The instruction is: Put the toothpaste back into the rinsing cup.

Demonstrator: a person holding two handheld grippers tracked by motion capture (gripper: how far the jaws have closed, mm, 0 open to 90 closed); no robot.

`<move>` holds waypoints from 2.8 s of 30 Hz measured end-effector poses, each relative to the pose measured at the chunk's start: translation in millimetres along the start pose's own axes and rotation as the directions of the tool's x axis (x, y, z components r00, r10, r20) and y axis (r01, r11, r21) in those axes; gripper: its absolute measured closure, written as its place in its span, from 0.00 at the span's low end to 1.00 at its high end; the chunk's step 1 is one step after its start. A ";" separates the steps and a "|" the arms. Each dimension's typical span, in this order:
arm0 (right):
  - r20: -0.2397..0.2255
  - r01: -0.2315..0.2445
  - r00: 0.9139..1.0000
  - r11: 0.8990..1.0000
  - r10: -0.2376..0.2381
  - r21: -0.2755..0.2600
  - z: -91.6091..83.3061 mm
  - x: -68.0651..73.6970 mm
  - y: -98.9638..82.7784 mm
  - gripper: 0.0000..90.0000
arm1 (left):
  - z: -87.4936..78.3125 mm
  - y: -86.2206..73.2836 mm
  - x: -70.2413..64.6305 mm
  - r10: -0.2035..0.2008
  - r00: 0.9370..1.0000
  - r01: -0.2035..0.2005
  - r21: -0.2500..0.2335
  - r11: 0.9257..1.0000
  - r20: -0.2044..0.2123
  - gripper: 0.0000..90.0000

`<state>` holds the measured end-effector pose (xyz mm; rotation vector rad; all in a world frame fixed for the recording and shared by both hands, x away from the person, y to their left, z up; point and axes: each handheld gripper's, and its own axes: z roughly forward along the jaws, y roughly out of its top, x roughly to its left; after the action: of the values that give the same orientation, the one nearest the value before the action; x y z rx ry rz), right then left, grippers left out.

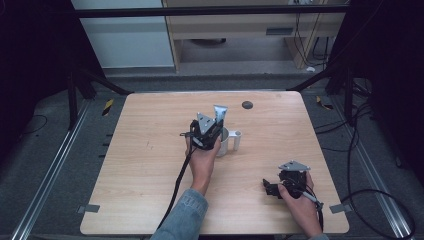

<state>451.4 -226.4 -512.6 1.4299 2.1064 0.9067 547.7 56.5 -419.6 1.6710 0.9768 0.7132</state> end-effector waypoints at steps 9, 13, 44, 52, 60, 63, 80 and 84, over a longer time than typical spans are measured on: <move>0.000 0.000 1.000 1.000 0.000 0.000 0.0 0.0 0.0 0.01 | 2.9 -3.6 0.4 -0.008 1.000 0.008 0.021 1.000 0.011 0.87; 0.000 0.000 1.000 1.000 0.000 0.000 0.0 0.0 0.0 0.01 | 4.2 -5.6 0.3 -0.010 1.000 0.009 0.025 1.000 0.018 0.87; 0.000 0.000 1.000 1.000 0.000 0.000 0.0 0.0 0.0 0.01 | 8.3 0.6 0.4 -0.004 0.999 0.002 0.057 0.998 0.040 0.79; 0.000 0.000 1.000 1.000 0.000 0.000 0.0 0.0 0.0 0.01 | 7.1 1.0 0.5 0.002 0.999 -0.005 0.057 0.998 0.042 0.76; 0.000 0.000 1.000 1.000 0.000 0.000 0.0 0.0 0.0 0.01 | 0.9 3.2 1.2 0.016 0.999 -0.018 0.049 0.999 0.044 0.65; 0.000 0.000 1.000 1.000 0.000 0.000 0.0 0.0 0.0 0.01 | -0.1 3.8 1.2 0.020 0.999 -0.022 0.051 0.998 0.044 0.57; 0.000 0.000 1.000 1.000 0.000 0.000 0.0 0.0 0.0 0.01 | -18.6 6.0 -1.0 0.046 0.996 -0.050 0.045 0.998 0.073 0.49; 0.000 0.001 1.000 1.000 -0.001 0.000 0.0 0.0 0.0 0.01 | -23.2 7.6 -0.9 0.056 0.995 -0.061 0.055 0.997 0.084 0.47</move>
<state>451.4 -226.4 -512.6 1.4292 2.1065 0.9062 530.0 65.6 -405.5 1.7714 0.9008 0.6551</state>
